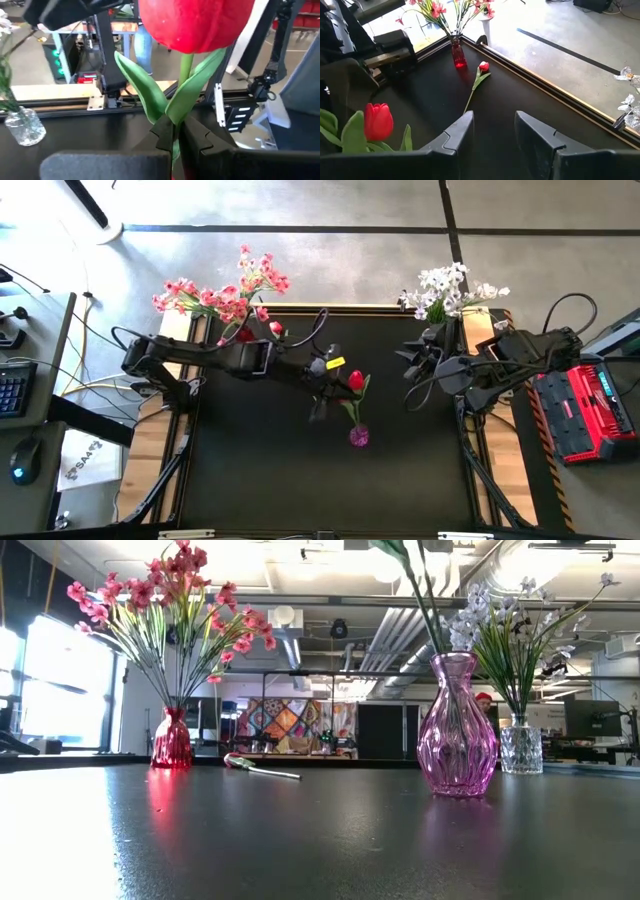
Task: Sort flowers into vase by color
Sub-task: Put the right red tulip into the purple flower vase, then put the red tulip into the purple flower vase
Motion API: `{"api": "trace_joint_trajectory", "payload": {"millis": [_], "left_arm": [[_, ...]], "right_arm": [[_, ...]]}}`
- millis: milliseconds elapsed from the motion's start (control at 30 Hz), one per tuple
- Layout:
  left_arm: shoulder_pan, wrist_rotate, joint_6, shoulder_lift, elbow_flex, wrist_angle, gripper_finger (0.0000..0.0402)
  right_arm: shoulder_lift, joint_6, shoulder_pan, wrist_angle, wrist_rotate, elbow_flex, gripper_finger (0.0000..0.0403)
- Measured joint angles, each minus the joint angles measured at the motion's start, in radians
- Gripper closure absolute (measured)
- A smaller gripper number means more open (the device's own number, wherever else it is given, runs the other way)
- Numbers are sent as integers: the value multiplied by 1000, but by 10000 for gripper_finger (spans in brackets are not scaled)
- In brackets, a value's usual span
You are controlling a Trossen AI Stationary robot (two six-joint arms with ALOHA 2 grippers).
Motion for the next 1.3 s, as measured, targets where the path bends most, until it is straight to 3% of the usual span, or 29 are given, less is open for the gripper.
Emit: {"api": "trace_joint_trajectory", "payload": {"millis": [333,700,933,1300], "left_arm": [[0,14,-2,19,0,-8,391],[0,11,3,26,0,0,293],[29,-49,-99,-30,0,4,234],[66,-45,-139,-127,0,1,222]], "right_arm": [[0,0,0,0,10,0,274],[0,0,-1,-1,11,0,274],[-2,-7,-41,3,17,0,273],[-2,12,-46,21,-1,0,273]]}}
